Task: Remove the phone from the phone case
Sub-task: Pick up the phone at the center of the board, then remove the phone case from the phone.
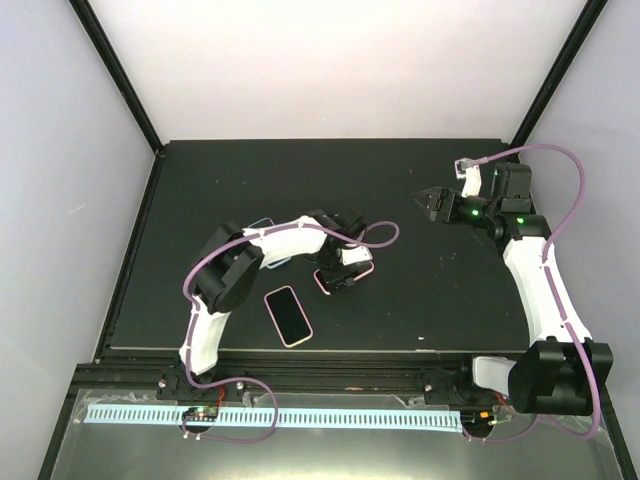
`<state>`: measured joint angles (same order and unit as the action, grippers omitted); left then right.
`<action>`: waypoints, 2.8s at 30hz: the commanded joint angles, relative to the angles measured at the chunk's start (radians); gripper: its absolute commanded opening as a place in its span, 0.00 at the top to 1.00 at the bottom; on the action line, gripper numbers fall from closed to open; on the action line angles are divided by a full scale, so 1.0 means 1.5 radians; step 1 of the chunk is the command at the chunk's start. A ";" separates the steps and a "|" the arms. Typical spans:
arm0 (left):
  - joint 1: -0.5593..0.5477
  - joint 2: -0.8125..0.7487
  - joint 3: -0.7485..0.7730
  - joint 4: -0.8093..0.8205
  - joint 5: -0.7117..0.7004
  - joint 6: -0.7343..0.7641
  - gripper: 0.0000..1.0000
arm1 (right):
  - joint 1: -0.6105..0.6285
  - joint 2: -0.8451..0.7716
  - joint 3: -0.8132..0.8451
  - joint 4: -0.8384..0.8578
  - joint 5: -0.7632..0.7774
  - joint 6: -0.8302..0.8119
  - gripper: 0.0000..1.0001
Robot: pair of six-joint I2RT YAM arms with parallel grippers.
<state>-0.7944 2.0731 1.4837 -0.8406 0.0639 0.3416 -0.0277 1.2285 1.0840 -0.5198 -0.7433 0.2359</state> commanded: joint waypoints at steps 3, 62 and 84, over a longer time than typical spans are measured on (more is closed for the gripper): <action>-0.004 0.074 0.076 -0.025 -0.023 -0.076 0.10 | 0.000 -0.006 -0.011 0.006 0.012 -0.020 0.00; 0.025 -0.280 0.098 0.121 -0.013 -0.202 0.65 | 0.206 0.061 -0.100 0.341 0.043 0.268 0.26; 0.028 -0.296 0.098 0.103 0.017 -0.193 0.28 | 0.226 0.078 -0.040 0.311 0.023 0.261 0.99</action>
<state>-0.7582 1.6817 1.5822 -0.7223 0.0307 0.0429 0.3153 1.3682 0.9928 -0.0238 -0.7376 0.6827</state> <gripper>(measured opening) 0.814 0.115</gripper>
